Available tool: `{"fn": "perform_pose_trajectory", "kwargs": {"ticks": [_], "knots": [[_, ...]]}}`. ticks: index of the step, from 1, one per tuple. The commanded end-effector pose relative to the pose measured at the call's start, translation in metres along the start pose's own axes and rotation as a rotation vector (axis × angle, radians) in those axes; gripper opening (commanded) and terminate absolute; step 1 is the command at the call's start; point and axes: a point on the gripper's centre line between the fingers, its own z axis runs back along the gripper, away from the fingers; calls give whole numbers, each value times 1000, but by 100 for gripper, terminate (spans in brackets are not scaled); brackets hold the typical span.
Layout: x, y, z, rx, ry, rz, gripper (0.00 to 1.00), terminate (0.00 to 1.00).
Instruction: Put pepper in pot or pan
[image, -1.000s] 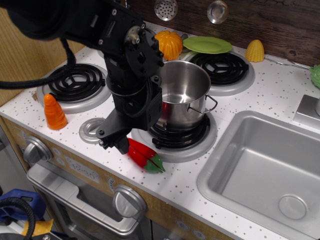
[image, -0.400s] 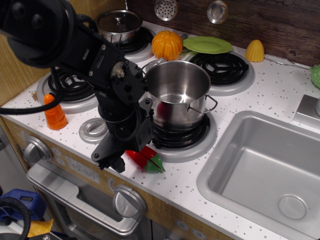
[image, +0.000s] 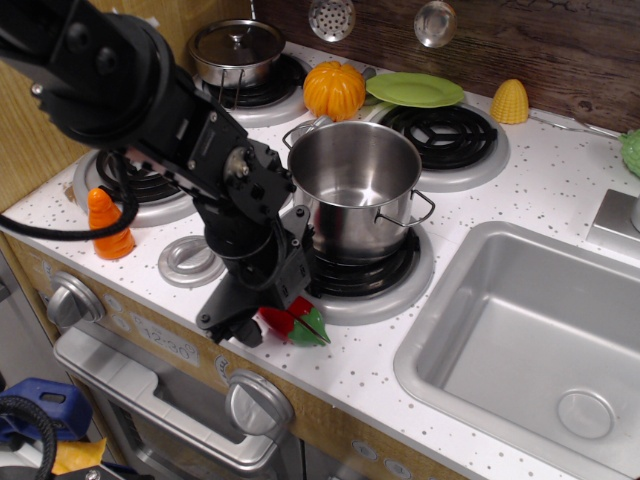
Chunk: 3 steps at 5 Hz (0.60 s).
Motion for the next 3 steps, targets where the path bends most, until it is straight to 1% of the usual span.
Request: {"fn": "perform_pose_trajectory", "kwargs": {"ticks": [1, 2, 3], "knots": [[1, -3, -5, 44, 6, 9, 0, 0], [-3, 3, 6, 17, 9, 0, 0, 0], [-10, 10, 30, -25, 8, -20, 0, 0]]}}
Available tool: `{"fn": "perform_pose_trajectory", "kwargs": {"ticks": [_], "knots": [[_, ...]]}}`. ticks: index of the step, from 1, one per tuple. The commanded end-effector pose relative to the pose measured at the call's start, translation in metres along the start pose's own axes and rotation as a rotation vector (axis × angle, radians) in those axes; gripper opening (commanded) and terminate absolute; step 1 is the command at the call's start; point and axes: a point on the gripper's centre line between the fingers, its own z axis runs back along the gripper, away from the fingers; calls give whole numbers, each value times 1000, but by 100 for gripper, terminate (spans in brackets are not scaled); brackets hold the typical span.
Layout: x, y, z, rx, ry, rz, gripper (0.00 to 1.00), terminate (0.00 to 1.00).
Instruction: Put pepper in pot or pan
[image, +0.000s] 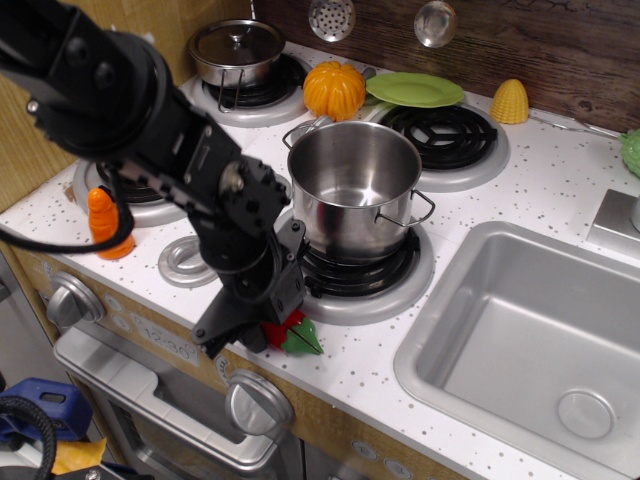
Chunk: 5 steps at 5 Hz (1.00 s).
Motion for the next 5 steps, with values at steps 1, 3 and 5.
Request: {"fn": "perform_pose_trajectory", "kwargs": {"ticks": [1, 3, 5], "knots": [[-17, 23, 56, -7, 73, -49, 0, 0], [-26, 83, 93, 96, 182, -181, 0, 0], [-32, 109, 58, 248, 279, -192, 0, 0]]}}
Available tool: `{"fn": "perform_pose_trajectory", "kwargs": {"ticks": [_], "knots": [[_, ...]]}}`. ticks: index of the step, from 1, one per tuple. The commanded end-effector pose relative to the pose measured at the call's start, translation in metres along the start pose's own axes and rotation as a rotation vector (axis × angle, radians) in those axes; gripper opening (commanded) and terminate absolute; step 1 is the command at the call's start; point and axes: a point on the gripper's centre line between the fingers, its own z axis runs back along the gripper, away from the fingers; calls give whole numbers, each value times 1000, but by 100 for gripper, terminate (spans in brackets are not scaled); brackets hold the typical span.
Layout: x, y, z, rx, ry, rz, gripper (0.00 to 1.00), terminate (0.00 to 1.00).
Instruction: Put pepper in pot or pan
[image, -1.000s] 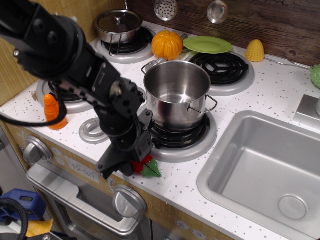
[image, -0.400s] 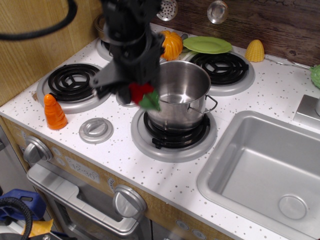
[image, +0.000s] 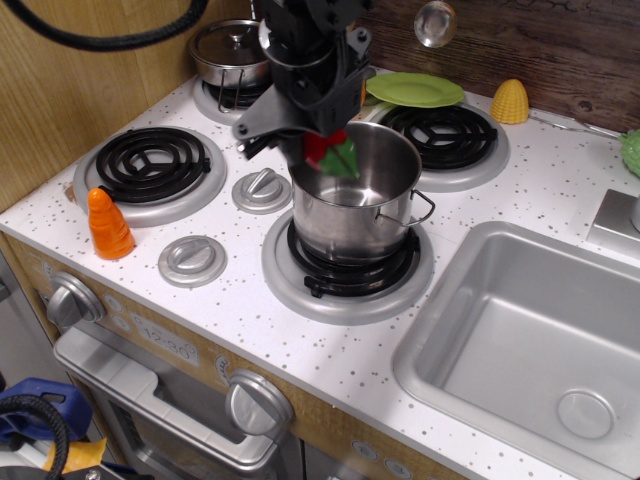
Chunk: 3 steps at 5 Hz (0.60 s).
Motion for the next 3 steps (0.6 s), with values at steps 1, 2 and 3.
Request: {"fn": "perform_pose_trajectory", "kwargs": {"ticks": [1, 2, 3], "knots": [[8, 11, -8, 84, 77, -5, 100, 0], [8, 11, -8, 84, 77, -5, 100, 0], [8, 11, -8, 84, 77, -5, 100, 100]]}}
